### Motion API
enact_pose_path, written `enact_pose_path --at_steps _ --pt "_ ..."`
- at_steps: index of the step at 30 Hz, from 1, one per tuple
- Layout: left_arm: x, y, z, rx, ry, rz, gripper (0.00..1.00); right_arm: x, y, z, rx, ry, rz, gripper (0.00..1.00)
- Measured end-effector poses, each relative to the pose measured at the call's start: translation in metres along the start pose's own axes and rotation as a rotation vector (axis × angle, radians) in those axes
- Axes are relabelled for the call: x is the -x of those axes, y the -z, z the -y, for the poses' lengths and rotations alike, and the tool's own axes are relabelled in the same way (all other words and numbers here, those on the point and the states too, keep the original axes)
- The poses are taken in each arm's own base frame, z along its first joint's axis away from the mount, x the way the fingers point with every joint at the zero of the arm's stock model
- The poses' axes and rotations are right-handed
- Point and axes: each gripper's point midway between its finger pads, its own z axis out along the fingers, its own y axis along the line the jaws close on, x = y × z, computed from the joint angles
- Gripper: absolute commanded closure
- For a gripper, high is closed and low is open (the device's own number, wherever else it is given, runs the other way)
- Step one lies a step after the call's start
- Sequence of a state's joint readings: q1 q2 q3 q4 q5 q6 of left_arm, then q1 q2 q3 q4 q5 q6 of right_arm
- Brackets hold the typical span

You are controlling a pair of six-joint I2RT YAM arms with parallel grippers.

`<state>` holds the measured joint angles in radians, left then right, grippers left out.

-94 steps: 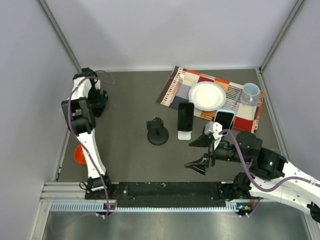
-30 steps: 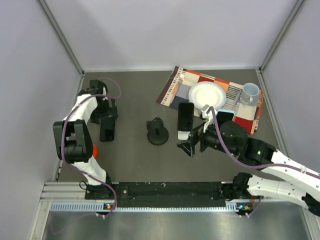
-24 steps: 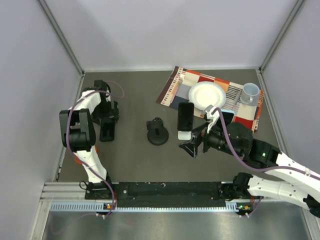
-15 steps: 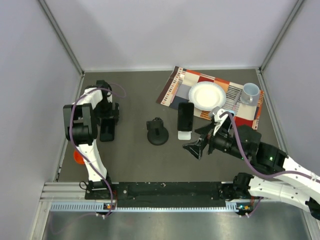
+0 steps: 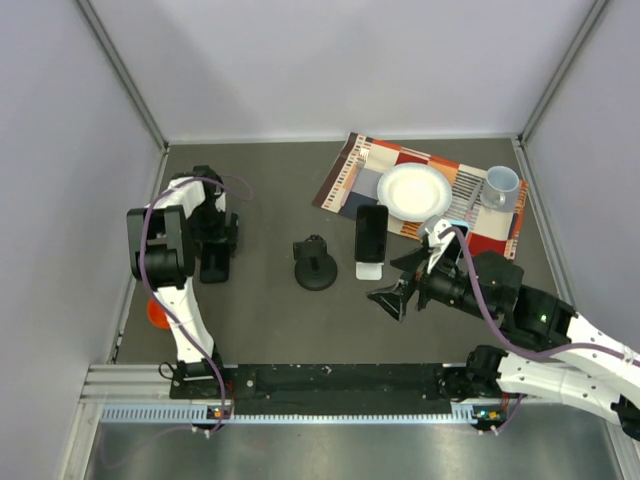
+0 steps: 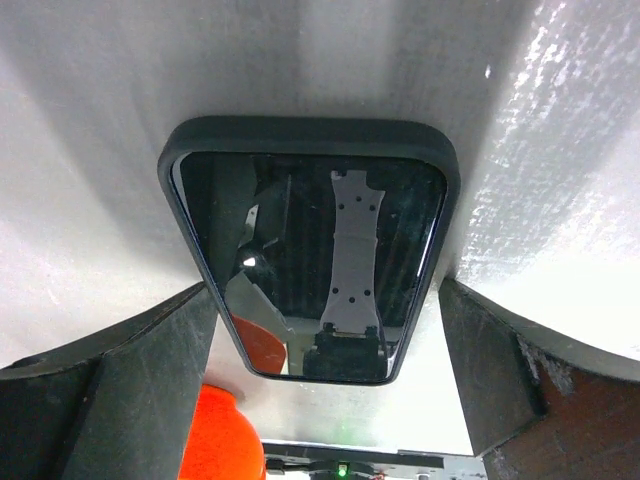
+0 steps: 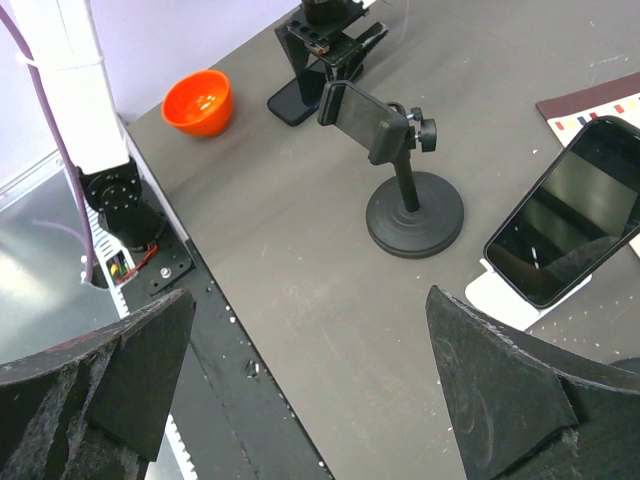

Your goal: Place the phone on the phone stand

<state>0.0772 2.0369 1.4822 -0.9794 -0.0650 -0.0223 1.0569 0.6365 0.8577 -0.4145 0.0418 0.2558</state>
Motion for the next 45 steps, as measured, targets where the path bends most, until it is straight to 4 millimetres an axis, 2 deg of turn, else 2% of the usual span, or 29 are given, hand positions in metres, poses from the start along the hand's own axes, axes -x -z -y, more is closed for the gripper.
enact_pose_path --at_steps 4,8,10,11,12,14,15,17,25,28,31,36,39,41,42,43,45 --pt "-0.003 -0.003 0.002 -0.047 -0.009 -0.023 0.16 -0.001 0.002 0.000 0.002 0.003 -0.001 0.01" --pt "-0.004 -0.005 0.003 -0.076 -0.003 -0.052 0.20 0.000 0.003 0.000 0.005 0.006 0.001 0.01" --pt "-0.004 -0.005 0.002 -0.071 -0.002 -0.053 0.26 0.000 0.003 -0.001 0.007 0.011 0.003 0.01" --pt "-0.005 -0.005 0.002 -0.069 0.000 -0.054 0.33 0.000 0.003 -0.001 0.007 0.013 0.004 0.01" --pt "-0.005 -0.005 0.002 -0.066 0.002 -0.054 0.49 0.001 0.003 -0.001 0.007 0.013 0.004 0.01" --pt "-0.005 -0.005 0.002 -0.062 0.007 -0.050 0.65 0.001 0.004 0.000 0.008 0.018 0.005 0.01" --pt "-0.005 -0.005 0.002 -0.061 0.014 -0.047 0.82 0.001 0.004 0.000 0.007 0.019 0.005 0.01" --pt "-0.006 -0.004 0.003 -0.058 0.034 -0.038 1.00 0.001 0.004 0.000 0.007 0.020 0.005 0.01" --pt "-0.010 0.002 0.005 -0.018 0.099 0.028 1.00 0.000 0.002 0.000 0.005 0.016 0.000 0.01" --pt "-0.016 0.012 0.007 -0.005 0.105 0.057 1.00 -0.005 -0.002 0.001 -0.001 0.007 -0.021 0.01" --pt "-0.014 0.041 0.009 -0.012 0.117 0.144 1.00 -0.013 -0.010 0.002 -0.013 -0.005 -0.057 0.01" --pt "-0.006 0.107 0.010 -0.059 0.137 0.356 1.00 -0.026 -0.022 0.005 -0.031 -0.021 -0.117 0.01" --pt "-0.007 0.140 0.022 -0.108 0.110 0.459 1.00 -0.026 -0.026 0.007 -0.046 -0.041 -0.141 0.01" --pt "-0.008 0.168 0.046 -0.150 0.032 0.560 1.00 -0.015 -0.029 0.012 -0.064 -0.074 -0.136 0.01" --pt "-0.010 0.184 0.066 -0.184 -0.029 0.615 1.00 -0.005 -0.031 0.013 -0.059 -0.097 -0.126 0.01" --pt "-0.014 0.200 0.087 -0.224 -0.092 0.673 1.00 0.004 -0.033 0.022 -0.088 -0.120 -0.108 0.01" --pt "-0.029 0.238 0.138 -0.339 -0.238 0.790 1.00 0.023 -0.036 0.031 -0.097 -0.163 -0.087 0.01"
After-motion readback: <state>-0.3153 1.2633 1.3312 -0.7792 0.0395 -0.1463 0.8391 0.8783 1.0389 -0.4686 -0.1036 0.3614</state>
